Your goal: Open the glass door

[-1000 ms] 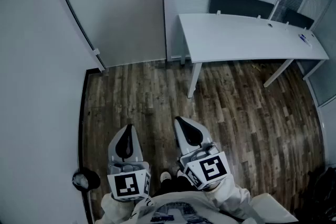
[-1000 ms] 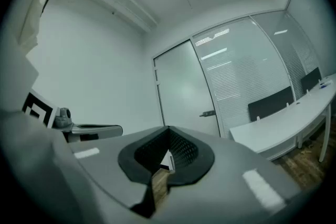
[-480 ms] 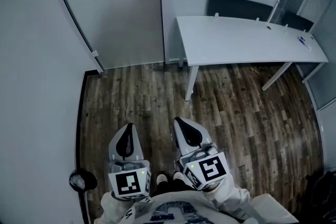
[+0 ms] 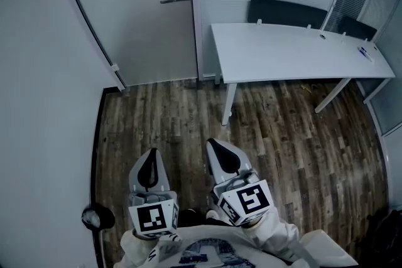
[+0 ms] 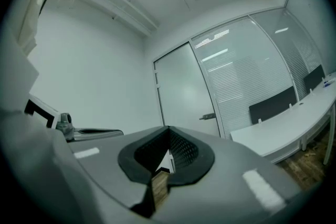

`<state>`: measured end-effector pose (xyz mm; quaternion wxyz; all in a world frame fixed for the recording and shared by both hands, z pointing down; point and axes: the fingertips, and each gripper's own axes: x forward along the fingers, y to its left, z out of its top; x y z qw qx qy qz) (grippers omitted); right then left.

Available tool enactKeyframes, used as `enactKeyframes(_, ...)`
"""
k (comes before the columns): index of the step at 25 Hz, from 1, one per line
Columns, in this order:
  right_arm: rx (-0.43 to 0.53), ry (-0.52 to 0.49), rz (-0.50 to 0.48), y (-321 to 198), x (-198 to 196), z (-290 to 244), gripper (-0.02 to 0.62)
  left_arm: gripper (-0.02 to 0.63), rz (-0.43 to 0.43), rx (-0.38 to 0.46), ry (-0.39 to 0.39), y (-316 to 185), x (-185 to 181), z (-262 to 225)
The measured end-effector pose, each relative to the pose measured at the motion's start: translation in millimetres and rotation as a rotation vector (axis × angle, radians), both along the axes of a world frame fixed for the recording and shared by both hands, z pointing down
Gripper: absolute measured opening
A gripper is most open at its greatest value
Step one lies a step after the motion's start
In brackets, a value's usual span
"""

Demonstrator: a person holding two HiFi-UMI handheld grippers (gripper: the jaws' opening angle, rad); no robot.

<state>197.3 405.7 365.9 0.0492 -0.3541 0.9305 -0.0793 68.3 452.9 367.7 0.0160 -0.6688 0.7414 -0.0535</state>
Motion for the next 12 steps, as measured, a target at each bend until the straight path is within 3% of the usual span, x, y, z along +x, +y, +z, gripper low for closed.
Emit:
enactKeyframes(6,0.000,0.008,-0.011,-21,-14,3,0.005,0.000,-0.022,-0.002,0.012,-19,-19,4)
enactKeyframes(12,0.007,0.026,0.003,-68,-46,10,0.005,0.000,-0.008,0.009,0.018,-70,-51,11)
